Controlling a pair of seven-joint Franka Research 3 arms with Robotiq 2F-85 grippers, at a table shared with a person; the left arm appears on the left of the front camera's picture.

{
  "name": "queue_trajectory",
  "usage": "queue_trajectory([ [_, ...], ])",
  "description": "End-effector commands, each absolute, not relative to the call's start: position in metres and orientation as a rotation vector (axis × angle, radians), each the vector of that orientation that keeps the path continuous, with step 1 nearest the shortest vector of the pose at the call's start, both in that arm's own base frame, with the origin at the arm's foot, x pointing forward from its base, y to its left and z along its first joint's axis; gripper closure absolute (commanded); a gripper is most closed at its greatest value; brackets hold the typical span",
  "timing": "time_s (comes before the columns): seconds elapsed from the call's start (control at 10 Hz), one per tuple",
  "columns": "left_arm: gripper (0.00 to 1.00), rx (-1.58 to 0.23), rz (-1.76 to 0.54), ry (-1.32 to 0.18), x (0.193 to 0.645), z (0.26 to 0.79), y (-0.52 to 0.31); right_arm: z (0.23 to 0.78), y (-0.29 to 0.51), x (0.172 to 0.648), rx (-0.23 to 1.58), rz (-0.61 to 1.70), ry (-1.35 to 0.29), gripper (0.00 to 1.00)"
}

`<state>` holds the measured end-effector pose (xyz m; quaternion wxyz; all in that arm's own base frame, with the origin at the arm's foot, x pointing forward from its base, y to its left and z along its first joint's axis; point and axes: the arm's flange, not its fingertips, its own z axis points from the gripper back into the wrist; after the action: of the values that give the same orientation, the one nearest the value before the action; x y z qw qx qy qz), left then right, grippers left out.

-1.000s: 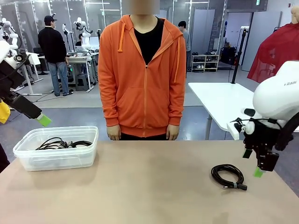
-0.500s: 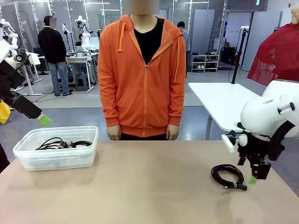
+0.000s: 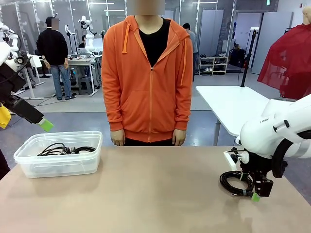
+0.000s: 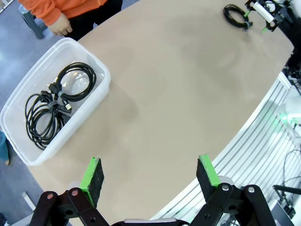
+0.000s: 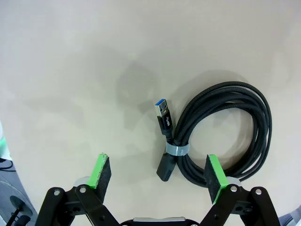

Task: Organize and store the cables.
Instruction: Place the USB Extension Cable into the Organizing box.

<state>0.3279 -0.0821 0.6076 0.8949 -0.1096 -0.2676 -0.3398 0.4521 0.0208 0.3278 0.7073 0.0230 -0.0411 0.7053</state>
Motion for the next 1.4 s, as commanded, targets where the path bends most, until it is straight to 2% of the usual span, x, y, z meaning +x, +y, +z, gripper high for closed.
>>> queue_trajectory([
  [0.0, 0.00, -0.203, -0.714, -0.556, 0.329, 0.609, -0.082, 0.313, 0.018, 0.458, 0.037, 1.595, -0.120, 0.00],
  [0.6, 0.00, -0.203, -0.714, -0.556, 0.329, 0.609, -0.082, 0.297, 0.014, 0.470, 0.067, 1.576, -0.113, 0.00],
  [0.7, 0.00, -0.203, -0.714, -0.556, 0.329, 0.609, -0.082, 0.298, 0.015, 0.471, 0.068, 1.560, -0.111, 0.11],
  [0.8, 0.00, -0.203, -0.714, -0.556, 0.329, 0.609, -0.082, 0.298, 0.015, 0.472, 0.072, 1.553, -0.118, 0.31],
  [0.9, 0.00, -0.203, -0.714, -0.556, 0.329, 0.609, -0.082, 0.298, 0.015, 0.473, 0.075, 1.554, -0.119, 0.55],
  [1.0, 0.00, -0.203, -0.714, -0.556, 0.329, 0.609, -0.082, 0.297, 0.015, 0.476, 0.071, 1.557, -0.118, 0.87],
  [1.1, 0.00, -0.203, -0.714, -0.556, 0.329, 0.609, -0.082, 0.296, 0.015, 0.477, 0.071, 1.557, -0.118, 1.00],
  [1.3, 0.00, -0.203, -0.714, -0.556, 0.329, 0.609, -0.082, 0.297, 0.013, 0.479, 0.086, 1.557, -0.118, 1.00],
])
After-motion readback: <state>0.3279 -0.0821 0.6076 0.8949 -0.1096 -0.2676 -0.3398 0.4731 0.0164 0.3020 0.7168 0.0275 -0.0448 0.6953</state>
